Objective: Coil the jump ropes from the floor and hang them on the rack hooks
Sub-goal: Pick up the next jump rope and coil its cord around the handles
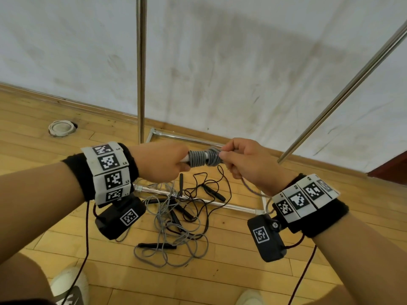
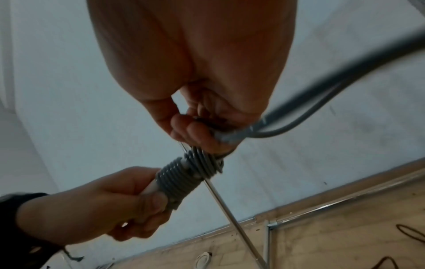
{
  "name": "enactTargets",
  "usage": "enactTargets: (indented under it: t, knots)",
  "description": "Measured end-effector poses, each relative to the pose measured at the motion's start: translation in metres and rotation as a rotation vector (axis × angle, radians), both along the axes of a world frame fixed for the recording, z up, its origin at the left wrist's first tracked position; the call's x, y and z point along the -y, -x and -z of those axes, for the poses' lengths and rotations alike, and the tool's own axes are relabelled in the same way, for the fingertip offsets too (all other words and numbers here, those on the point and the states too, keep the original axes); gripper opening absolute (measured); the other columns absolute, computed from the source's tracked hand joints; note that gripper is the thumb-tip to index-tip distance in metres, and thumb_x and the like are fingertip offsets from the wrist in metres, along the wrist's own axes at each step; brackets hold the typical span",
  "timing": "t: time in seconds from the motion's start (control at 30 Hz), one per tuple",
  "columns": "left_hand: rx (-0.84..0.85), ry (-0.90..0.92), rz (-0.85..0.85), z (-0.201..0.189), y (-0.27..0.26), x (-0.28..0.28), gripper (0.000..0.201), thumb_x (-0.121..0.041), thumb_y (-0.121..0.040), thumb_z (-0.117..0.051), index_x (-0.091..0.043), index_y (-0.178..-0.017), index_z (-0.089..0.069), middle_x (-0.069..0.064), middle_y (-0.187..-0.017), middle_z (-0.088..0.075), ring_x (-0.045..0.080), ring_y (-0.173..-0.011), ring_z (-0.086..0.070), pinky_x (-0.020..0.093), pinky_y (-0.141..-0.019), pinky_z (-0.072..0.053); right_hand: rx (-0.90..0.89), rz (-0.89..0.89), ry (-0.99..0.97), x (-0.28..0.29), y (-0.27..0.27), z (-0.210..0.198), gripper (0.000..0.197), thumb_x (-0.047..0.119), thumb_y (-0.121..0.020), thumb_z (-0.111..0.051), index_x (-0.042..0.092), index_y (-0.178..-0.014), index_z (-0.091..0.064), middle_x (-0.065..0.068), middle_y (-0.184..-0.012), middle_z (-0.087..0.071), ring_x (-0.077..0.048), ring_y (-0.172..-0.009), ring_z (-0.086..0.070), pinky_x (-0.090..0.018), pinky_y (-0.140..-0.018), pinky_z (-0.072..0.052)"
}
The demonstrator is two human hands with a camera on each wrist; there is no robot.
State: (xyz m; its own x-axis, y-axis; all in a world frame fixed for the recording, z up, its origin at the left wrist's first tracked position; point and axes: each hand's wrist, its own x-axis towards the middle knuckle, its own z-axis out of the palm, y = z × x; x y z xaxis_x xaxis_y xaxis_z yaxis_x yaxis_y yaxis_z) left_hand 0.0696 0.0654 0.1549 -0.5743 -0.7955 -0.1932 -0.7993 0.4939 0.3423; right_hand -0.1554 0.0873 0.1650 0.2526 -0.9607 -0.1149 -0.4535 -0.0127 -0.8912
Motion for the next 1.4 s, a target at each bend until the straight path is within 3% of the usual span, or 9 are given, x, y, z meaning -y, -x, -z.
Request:
enactTargets:
  t: [0.17,0.43,0.6,0.67,0.77,0.93,1.1,1.27,1.4]
  knots:
    - [-0.104,0.107,-0.066,-0.009,-0.003,0.006,0.025,-0.032,-0.1,-0.051,-0.028,-0.076,-0.043,-0.003,-0.074,-0.056,0.011,-0.06,-0.051,0.025,-0.051,-0.032,0.261,-0.014,-0.087,-0.009,-0.01,0.006,0.012,-0.001,-0.098,-0.05,0.005,-0.108,-0.054,-0.002,-0.076,-0.066,-0.013,-0.066,-0.06,-0.025,-0.064,-0.053]
    - [-0.375,0.025,-0.054,-0.014,-0.008,0.0,0.022,-0.03,-0.097,-0.052,-0.027,-0.076,-0.05,-0.006,-0.062,-0.058,0.002,-0.051,-0.051,0.026,-0.053,-0.042,0.452,0.03,-0.118,-0.017,-0.014,0.012,0.01,0.008,-0.099,-0.052,0.007,-0.099,-0.062,-0.002,-0.071,-0.065,-0.01,-0.059,-0.058,-0.025,-0.056,-0.053]
    - [-0.488,-0.084,-0.026,-0.018,-0.009,-0.004,0.018,-0.03,-0.098,-0.051,-0.03,-0.08,-0.054,-0.011,-0.061,-0.06,0.006,-0.052,-0.055,0.032,-0.053,-0.051,0.277,0.003,-0.09,-0.022,-0.015,0.017,0.038,0.048,-0.09,-0.053,0.015,-0.08,-0.069,-0.002,-0.056,-0.051,-0.014,-0.045,-0.038,-0.025,-0.041,-0.034]
    - [-0.502,-0.106,0.006,-0.019,-0.009,-0.007,0.022,-0.029,-0.098,-0.051,-0.042,-0.08,-0.054,-0.012,-0.063,-0.063,0.006,-0.052,-0.056,0.03,-0.052,-0.053,0.26,-0.016,-0.057,-0.021,-0.016,0.022,0.034,0.039,-0.098,-0.05,0.016,-0.087,-0.072,0.0,-0.056,-0.041,-0.015,-0.049,-0.03,-0.027,-0.044,-0.029]
    - [-0.488,-0.119,0.0,-0.021,-0.011,-0.009,0.034,-0.026,-0.099,-0.051,-0.052,-0.079,-0.053,-0.011,-0.063,-0.063,0.007,-0.054,-0.058,0.033,-0.055,-0.055,0.275,-0.08,-0.051,-0.019,-0.012,0.026,0.027,0.011,-0.104,-0.043,0.012,-0.108,-0.07,0.001,-0.064,-0.041,-0.013,-0.057,-0.034,-0.027,-0.052,-0.038]
    - [-0.456,-0.151,-0.005,-0.018,-0.01,-0.014,0.018,-0.029,-0.099,-0.052,-0.029,-0.081,-0.053,-0.009,-0.062,-0.062,0.007,-0.053,-0.056,0.025,-0.054,-0.05,0.242,-0.113,-0.12,-0.015,-0.001,0.034,0.028,0.005,-0.103,-0.042,0.014,-0.11,-0.068,-0.002,-0.076,-0.056,-0.014,-0.064,-0.053,-0.028,-0.06,-0.048]
    - [-0.408,-0.167,0.017,-0.022,-0.009,-0.018,0.018,-0.029,-0.099,-0.052,-0.015,-0.089,-0.057,-0.008,-0.06,-0.06,0.005,-0.052,-0.055,0.021,-0.052,-0.048,0.137,-0.102,-0.095,-0.015,0.002,0.043,0.039,0.047,-0.091,-0.058,0.011,-0.09,-0.072,0.0,-0.06,-0.055,-0.013,-0.047,-0.051,-0.028,-0.046,-0.05]
    - [-0.365,-0.236,0.083,-0.022,-0.01,-0.024,0.014,-0.029,-0.099,-0.053,-0.019,-0.089,-0.056,-0.009,-0.061,-0.061,0.004,-0.053,-0.055,0.018,-0.053,-0.048,-0.08,-0.157,0.069,-0.011,0.005,0.042,0.027,0.017,-0.1,-0.054,0.036,-0.085,-0.068,0.008,-0.068,-0.059,-0.015,-0.061,-0.059,-0.04,-0.067,-0.06]
    - [-0.325,-0.279,0.152,-0.021,-0.006,-0.03,0.015,-0.029,-0.099,-0.054,-0.026,-0.084,-0.053,-0.013,-0.062,-0.061,0.0,-0.052,-0.054,0.018,-0.053,-0.046,-0.169,-0.197,0.045,-0.006,0.016,0.042,0.028,0.0,-0.096,-0.053,0.02,-0.076,-0.057,0.007,-0.058,-0.059,-0.002,-0.05,-0.057,-0.015,-0.052,-0.049]
